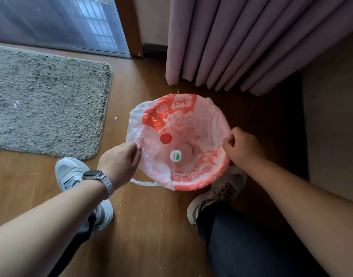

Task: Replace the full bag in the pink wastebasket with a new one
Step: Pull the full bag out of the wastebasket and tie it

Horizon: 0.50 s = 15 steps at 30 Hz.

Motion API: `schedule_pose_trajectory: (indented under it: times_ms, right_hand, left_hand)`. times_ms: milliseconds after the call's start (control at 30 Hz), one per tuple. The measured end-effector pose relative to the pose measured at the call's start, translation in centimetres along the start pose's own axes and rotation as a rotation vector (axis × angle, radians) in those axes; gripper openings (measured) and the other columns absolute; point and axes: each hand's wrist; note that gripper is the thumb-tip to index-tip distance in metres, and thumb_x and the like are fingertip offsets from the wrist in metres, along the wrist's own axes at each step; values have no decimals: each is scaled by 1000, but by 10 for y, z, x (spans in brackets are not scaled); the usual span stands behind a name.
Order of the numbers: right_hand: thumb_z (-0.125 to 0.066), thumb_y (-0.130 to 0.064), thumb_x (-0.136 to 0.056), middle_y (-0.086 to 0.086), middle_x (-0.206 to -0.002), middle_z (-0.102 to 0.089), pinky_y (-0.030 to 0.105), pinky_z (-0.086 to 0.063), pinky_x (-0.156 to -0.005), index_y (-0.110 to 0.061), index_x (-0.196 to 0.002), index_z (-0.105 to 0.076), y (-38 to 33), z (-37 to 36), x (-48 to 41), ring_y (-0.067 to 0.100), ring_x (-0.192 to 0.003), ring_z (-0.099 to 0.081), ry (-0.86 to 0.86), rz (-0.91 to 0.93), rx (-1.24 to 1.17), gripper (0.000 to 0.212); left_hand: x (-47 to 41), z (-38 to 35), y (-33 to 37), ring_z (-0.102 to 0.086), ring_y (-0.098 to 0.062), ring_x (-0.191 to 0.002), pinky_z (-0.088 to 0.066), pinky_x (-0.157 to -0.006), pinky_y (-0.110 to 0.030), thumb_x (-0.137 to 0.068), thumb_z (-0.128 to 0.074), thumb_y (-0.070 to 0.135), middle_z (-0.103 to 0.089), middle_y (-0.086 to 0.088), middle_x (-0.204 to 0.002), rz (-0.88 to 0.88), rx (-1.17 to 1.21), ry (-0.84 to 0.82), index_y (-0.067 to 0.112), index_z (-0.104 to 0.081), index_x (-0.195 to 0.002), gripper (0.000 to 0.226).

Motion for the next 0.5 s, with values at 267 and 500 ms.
schedule_pose_trajectory:
  times_ms: [267, 500]
  right_hand:
    - [-53, -22, -91, 16, -79, -60, 32, -30, -53, -6, -92, -55, -37, -11, 11, 34, -68, -54, -98, 182, 60, 16]
    - [-50, -24, -94, 0, -69, -47, 28, -31, -49, -1, -120, -50, -51, -27, 18, 24, -57, -49, -97, 356, 51, 34]
  left_hand:
    - [-15, 22, 13, -46, -30, -59, -26, -52, -31, -86, -46, 31, -52, -9, -65, -131, 87, 103, 11, -51, -71, 25]
    - [-11, 13, 25, -53, -24, -70, -48, -59, -43, -89, -49, 26, -60, -2, -73, -229, 204, 45, 12, -59, -80, 20]
Point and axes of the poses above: each hand's wrist, its own x-axis away from the middle knuckle, its own z-axis out of the back of the hand, y = z × x
